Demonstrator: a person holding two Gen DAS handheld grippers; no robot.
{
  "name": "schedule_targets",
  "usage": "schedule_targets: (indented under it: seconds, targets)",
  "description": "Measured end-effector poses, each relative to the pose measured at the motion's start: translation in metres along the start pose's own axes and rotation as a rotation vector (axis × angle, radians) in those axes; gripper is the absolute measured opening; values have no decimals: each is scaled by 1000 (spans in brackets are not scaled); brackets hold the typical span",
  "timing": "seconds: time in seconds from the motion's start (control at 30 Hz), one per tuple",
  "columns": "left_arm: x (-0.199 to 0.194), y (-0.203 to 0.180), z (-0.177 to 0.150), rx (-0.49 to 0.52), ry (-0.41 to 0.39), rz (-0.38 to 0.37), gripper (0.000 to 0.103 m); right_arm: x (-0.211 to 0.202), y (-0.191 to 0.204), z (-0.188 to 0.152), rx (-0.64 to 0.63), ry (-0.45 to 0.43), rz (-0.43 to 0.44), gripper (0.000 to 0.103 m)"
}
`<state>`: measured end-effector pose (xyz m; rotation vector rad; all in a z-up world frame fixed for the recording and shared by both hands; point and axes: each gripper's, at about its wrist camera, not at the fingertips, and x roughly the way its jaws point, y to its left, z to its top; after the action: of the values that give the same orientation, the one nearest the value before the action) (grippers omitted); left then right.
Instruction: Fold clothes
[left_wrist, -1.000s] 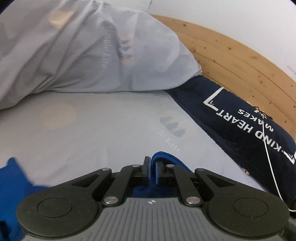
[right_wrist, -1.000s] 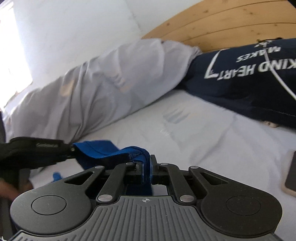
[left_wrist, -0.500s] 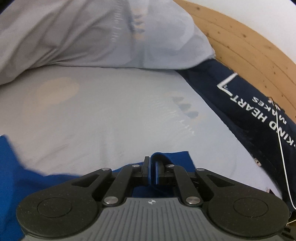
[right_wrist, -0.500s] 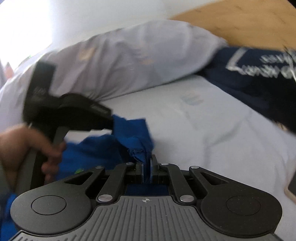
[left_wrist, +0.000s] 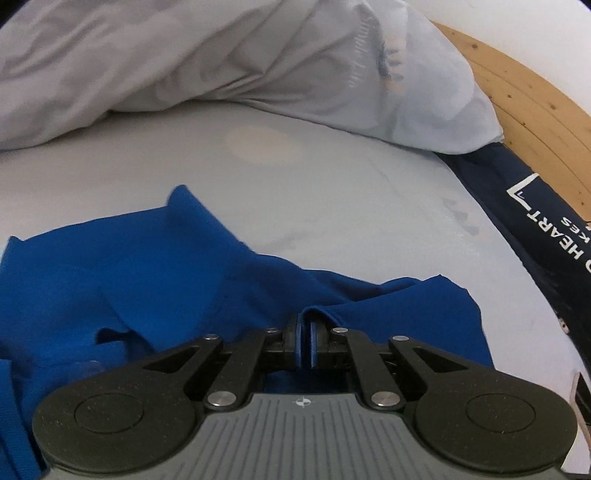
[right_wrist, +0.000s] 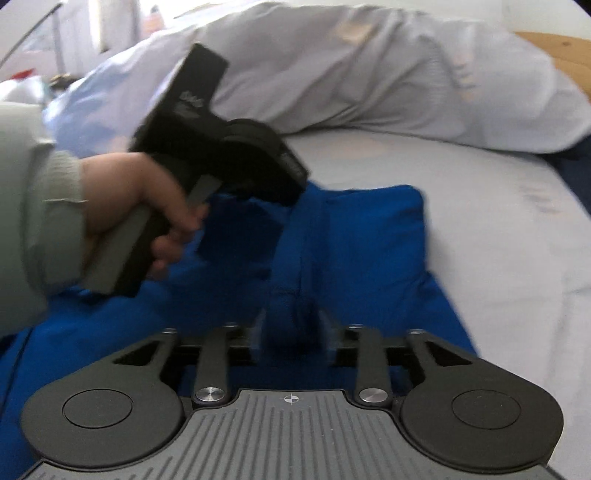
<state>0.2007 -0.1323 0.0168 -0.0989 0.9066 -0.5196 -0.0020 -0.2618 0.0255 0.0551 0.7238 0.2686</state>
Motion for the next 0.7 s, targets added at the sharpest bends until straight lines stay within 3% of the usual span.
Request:
schedule_targets:
  seconds: [0.17, 0.3, 0.33, 0.4, 0.5, 0.57, 0.63, 0.7]
  targets:
    - [-5, -1, -2, 24, -1, 38, 12, -22, -18, -2, -87, -22, -31, 61]
    - [-7, -7, -2, 36, -3, 44, 16, -39, -33, -4, -156, -40, -57, 62]
    - [-6, -8, -2, 34, -4, 45, 24, -43, -36, -5, -173, -44, -63, 62]
    - [-11, -9, -2, 21, -12, 52, 28, -49, -42, -6, -204, -51, -78, 62]
    - [-24, -12, -4, -6, -44, 48, 47, -37, -40, -9, -230, -52, -117, 62]
    - [-40, -16, -6, -3, -80, 43, 65, -30, -39, -10, -247, -53, -143, 62]
    - [-55, -21, -7, 3, -111, 26, 74, -22, -38, -12, -264, -53, -170, 62]
    - [-68, -28, -9, -6, -122, -1, 76, -14, -36, -14, -281, -54, -196, 62]
